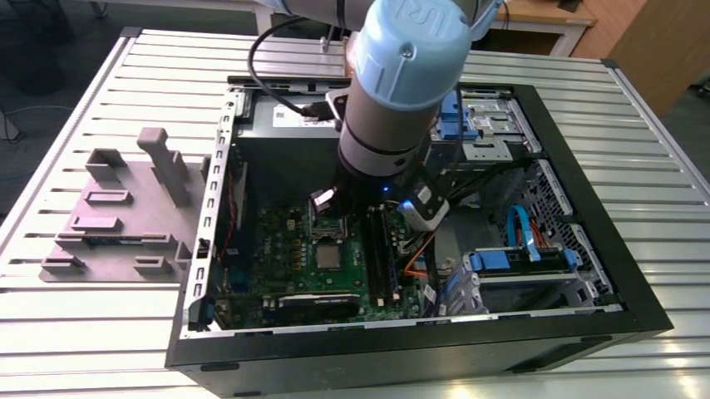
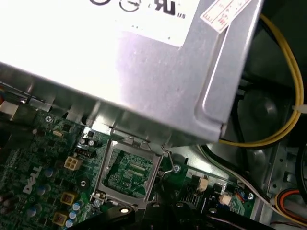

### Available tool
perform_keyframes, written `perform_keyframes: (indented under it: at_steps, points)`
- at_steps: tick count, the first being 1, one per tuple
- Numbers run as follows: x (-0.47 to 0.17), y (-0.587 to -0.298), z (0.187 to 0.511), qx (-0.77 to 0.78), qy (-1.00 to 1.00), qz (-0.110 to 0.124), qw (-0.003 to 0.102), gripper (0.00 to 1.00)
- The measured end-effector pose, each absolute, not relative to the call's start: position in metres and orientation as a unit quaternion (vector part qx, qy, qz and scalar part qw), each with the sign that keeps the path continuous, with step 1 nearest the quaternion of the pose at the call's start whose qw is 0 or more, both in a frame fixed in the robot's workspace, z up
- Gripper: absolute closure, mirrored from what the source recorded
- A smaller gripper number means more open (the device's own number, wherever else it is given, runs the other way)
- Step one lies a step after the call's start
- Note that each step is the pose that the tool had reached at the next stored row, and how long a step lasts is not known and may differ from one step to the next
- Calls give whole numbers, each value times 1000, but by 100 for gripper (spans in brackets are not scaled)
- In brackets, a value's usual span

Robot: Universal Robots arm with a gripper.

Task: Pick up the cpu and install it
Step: 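Close the cpu cover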

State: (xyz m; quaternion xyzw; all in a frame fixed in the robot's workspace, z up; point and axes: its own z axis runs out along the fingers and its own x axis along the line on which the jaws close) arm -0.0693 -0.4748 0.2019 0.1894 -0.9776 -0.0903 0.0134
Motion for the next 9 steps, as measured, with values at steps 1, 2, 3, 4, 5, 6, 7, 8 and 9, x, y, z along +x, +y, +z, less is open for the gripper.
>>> perform_keyframes:
  at_steps: [1, 2, 3, 4, 5, 6, 7, 8, 9]
  points:
    - [-69, -474, 202, 189, -978, -90, 13, 89]
    - [-69, -474, 201, 189, -978, -90, 13, 89]
    - [-69, -473, 201, 189, -978, -90, 13, 89]
    - [-69, -473, 201, 189, -978, -90, 13, 89]
    - [-69, -473, 200, 189, -978, -90, 14, 89]
    - [-69, -473, 200, 189, -978, -90, 14, 89]
    - [-69, -473, 200, 189, -978, -90, 14, 89]
    - [-70, -473, 200, 189, -978, -90, 14, 89]
    - [-70, -473, 200, 189, -978, -90, 13, 89]
